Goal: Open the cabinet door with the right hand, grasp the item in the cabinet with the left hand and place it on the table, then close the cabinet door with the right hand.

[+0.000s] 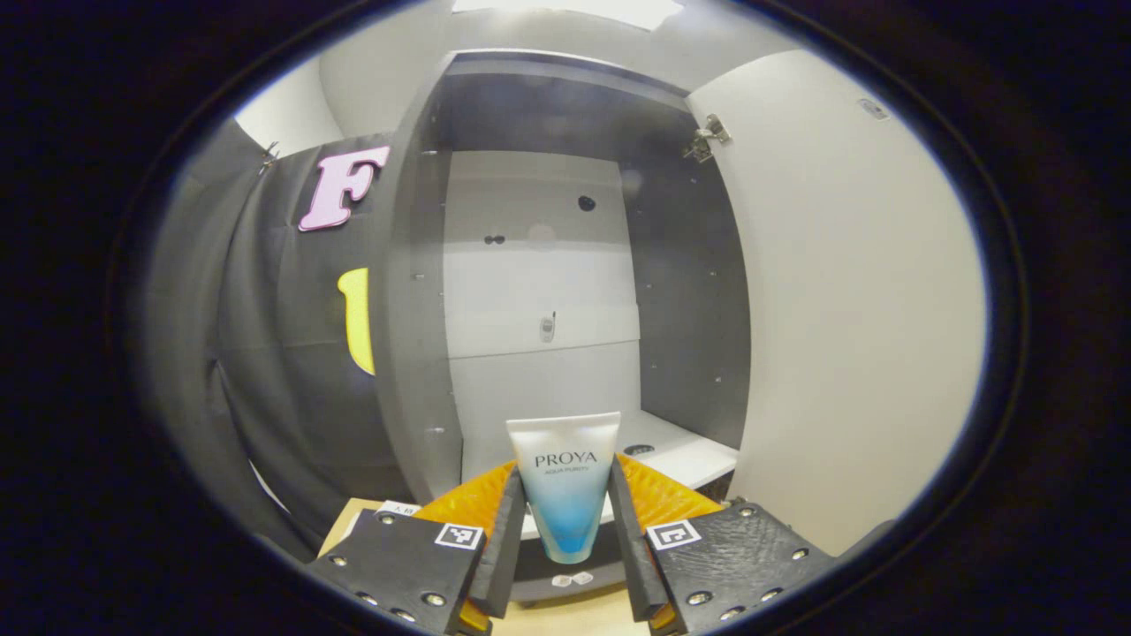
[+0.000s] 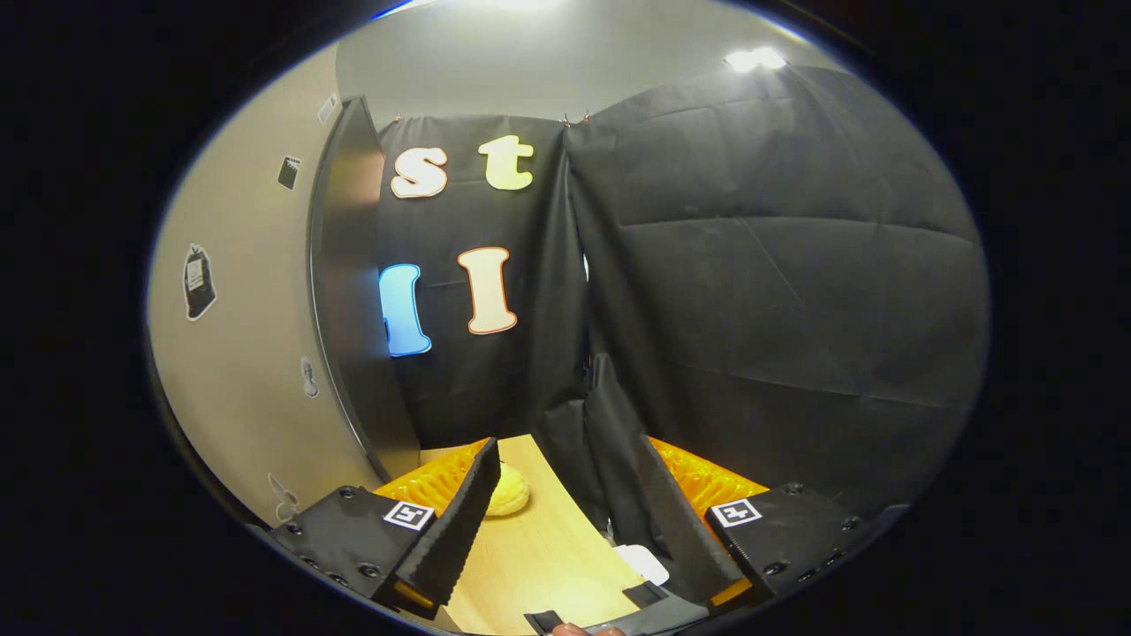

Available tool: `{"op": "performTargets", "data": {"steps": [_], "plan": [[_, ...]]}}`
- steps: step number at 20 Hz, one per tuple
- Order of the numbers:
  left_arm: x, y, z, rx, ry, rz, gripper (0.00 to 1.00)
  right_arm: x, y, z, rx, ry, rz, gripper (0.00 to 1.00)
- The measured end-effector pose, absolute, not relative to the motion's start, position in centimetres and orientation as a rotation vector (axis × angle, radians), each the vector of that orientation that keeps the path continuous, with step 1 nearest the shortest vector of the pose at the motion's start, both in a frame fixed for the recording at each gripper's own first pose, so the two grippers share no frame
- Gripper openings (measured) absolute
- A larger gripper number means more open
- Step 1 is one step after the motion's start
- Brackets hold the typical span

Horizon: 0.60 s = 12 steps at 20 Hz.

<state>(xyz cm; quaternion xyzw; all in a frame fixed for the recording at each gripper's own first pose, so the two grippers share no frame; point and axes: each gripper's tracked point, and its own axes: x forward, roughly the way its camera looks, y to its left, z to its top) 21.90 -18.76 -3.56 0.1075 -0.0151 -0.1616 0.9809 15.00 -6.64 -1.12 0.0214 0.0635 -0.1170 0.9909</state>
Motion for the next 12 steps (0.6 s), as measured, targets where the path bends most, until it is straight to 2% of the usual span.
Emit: {"op": "performTargets", "data": {"steps": [6, 7, 9, 10, 11, 12], "plan": [[17.2, -13.6, -7.4, 0.209, -0.012, -0.339, 0.52, 12.0, -2.8, -2.7, 0.064, 0.148, -0.207, 0.98], [16.7, -12.6, -8.2, 0.223, -0.010, -0.326, 0.52, 11.4, -2.4, -3.2, 0.067, 0.157, -0.207, 0.92], [15.6, -10.5, -10.0, 0.245, 0.000, -0.307, 0.53, 10.3, -2.4, -3.5, 0.069, 0.158, -0.223, 0.93], [15.0, -9.5, -11.1, 0.247, 0.012, -0.297, 0.52, 9.8, -2.5, -3.5, 0.073, 0.154, -0.230, 0.98], [14.4, -8.6, -12.5, 0.233, 0.027, -0.292, 0.52, 9.4, -2.6, -3.4, 0.080, 0.144, -0.239, 0.98], [13.7, -8.0, -13.8, 0.204, 0.044, -0.292, 0.53, 9.0, -2.8, -3.3, 0.086, 0.133, -0.249, 0.92]]}}
